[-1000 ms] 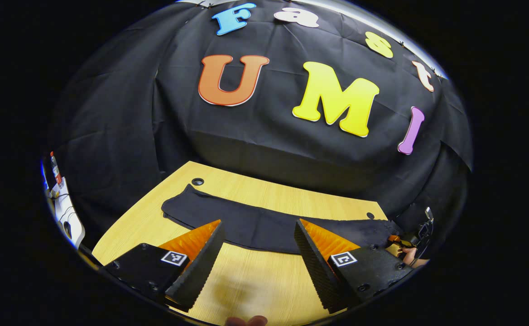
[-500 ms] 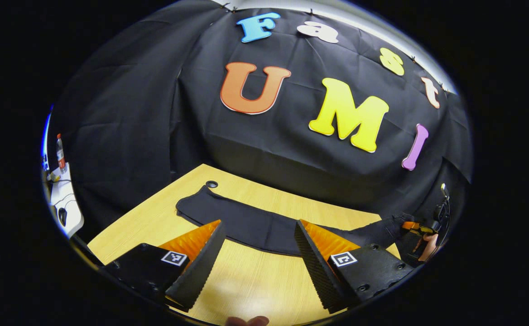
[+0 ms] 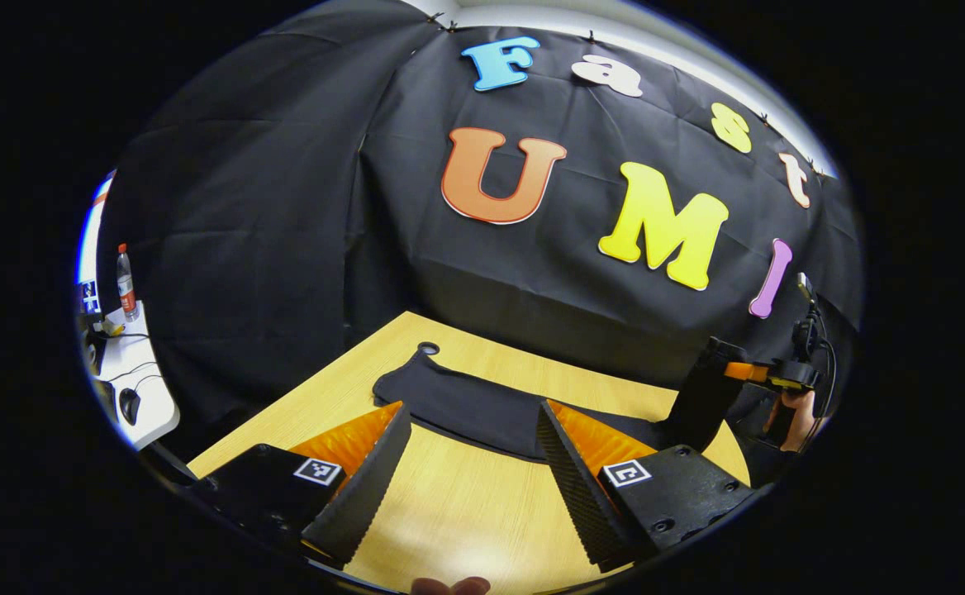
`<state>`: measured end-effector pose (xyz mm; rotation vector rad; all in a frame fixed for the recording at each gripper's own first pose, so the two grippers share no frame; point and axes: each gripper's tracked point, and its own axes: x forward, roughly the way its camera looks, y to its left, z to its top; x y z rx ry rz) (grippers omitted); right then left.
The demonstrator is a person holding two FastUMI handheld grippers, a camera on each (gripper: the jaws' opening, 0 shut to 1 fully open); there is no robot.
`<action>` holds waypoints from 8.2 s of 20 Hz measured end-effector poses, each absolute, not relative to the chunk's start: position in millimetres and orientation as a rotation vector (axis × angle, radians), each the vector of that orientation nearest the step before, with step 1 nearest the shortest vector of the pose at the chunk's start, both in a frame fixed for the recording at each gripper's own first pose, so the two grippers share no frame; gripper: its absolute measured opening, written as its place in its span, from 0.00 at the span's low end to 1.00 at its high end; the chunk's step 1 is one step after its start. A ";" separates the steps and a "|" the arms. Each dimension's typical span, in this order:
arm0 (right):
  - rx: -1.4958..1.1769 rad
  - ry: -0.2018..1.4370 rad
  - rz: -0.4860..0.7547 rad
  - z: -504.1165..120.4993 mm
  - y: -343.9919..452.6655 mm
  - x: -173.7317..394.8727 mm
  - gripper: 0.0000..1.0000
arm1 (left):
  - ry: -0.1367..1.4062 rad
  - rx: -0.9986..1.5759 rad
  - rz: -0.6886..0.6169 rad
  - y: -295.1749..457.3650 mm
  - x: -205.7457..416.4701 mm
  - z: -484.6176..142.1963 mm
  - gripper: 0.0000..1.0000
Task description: Grasp the waist and the cuffs of the jeans and fold them to make the two legs overlap; first hold the waist and fold one-third of the jeans toward the cuffs, then hold the cuffs and fold the remaining one-third in the same direction to finish folding.
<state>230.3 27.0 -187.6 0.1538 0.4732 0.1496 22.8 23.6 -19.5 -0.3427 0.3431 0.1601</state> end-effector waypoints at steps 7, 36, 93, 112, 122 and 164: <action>0.074 0.544 0.302 -233.6 172.2 221.4 0.14 | 0.375 -0.395 0.195 67.2 9.8 -41.3 0.99; -0.012 0.558 0.379 -266.1 251.2 164.9 0.83 | 0.391 -0.512 0.093 122.3 44.2 -60.1 0.99; 0.194 0.476 -0.070 -153.1 -66.2 -38.7 0.96 | 0.339 -0.938 -0.135 -12.4 247.7 -43.5 0.06; 0.333 0.524 -0.322 -208.8 -202.8 -99.2 0.97 | 0.536 -0.046 -0.347 -283.1 208.3 -152.3 0.06; 0.307 0.551 -0.299 -213.6 -210.0 -101.4 0.99 | 0.579 -0.043 -0.272 -311.0 197.6 -181.9 0.53; 0.058 0.061 0.197 -37.0 49.0 22.9 0.94 | 0.026 -0.129 -0.057 -113.1 47.1 136.5 0.98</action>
